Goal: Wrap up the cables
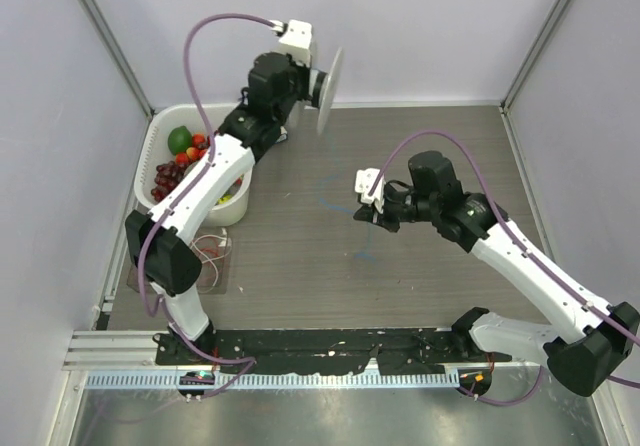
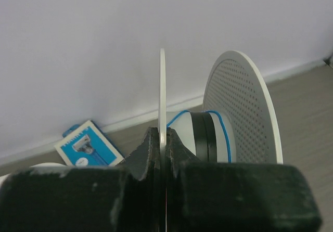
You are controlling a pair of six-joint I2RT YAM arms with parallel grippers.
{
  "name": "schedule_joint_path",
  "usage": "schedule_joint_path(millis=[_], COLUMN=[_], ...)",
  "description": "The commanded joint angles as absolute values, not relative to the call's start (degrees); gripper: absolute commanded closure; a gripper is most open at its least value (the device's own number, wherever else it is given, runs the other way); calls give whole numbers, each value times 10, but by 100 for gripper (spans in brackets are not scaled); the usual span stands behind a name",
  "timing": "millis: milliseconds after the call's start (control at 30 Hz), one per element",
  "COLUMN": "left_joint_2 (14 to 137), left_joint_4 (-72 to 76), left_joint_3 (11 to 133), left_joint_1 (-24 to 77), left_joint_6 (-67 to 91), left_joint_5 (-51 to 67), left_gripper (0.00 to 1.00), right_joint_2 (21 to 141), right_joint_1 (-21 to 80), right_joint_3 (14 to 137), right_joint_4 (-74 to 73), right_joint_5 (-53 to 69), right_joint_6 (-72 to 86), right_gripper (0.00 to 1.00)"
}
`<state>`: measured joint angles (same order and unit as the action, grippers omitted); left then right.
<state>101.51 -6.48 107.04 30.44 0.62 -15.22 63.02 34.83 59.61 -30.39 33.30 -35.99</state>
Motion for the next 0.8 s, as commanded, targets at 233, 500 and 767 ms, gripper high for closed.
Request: schedule_joint_path(millis=[233,500,767], left_joint_2=[973,926,938], left_joint_4=[-4,-7,-91], left_joint_3=[963,883,947], left_joint_1=[354,373,374], left_joint_6=[-26,21,126], left_joint_5=[-180,-98,-124], left_gripper=[100,100,100], right_joint_2=[625,650,652], right_joint_1=[352,335,335], right_joint_3=[756,792,779], right_joint_4=[-314,-285,-258], right_joint_5=[277,252,282], right_joint_6=[-400,-387,-364], right_gripper=[99,99,99])
